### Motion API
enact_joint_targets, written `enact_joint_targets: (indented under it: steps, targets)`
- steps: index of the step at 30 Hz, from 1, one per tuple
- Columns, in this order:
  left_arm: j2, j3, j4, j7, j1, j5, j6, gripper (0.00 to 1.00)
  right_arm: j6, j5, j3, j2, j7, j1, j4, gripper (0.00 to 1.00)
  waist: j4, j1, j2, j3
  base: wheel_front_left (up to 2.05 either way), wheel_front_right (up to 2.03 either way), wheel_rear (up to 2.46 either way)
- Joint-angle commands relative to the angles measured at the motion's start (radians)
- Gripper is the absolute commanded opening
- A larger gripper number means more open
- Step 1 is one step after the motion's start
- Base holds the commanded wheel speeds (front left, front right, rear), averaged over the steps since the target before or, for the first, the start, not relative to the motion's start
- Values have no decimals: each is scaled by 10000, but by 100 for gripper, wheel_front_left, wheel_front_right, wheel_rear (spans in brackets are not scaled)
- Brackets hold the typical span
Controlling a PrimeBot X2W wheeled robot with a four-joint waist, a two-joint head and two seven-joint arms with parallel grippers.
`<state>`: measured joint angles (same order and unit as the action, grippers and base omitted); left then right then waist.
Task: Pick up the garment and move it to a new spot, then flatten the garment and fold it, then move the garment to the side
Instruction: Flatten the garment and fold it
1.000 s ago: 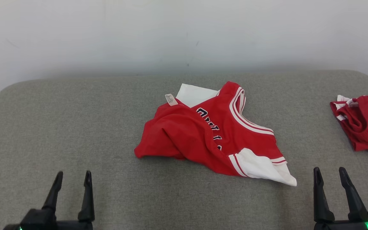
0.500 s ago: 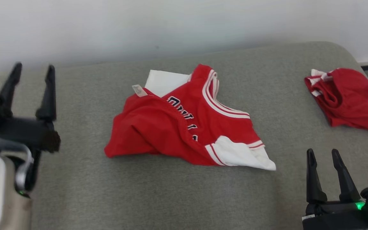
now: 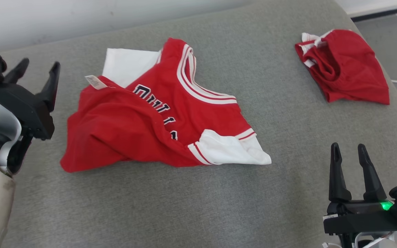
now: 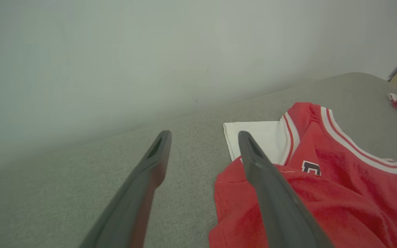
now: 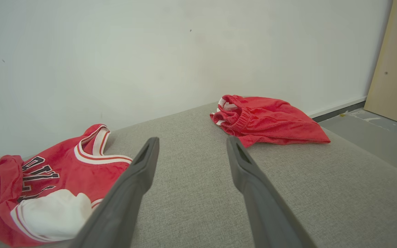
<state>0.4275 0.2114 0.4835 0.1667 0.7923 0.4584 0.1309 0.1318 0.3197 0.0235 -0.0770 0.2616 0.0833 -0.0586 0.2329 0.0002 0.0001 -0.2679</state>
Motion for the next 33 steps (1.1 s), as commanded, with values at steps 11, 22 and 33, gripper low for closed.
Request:
enact_joint_targets:
  steps: [11, 22, 33]
  targets:
    - [610, 1815, 1536, 750, 844, 1486, -19, 100, -26, 93, -118, -92, 43, 523, -130, 100, 701, -2, -1, -747, 0, 0, 0]
    - [881, 3259, 2676, 885, 1456, 2085, -18, 100, -26, 141, -234, -48, 43, 773, -266, 100, 970, -2, -1, -1062, 0, 0, 0]
    - [890, 4251, 3387, 169, 2065, 2313, -19, 0, -26, 93, -123, -6, 44, 774, -318, 100, 1002, -2, -1, -1112, 0, 0, 0]
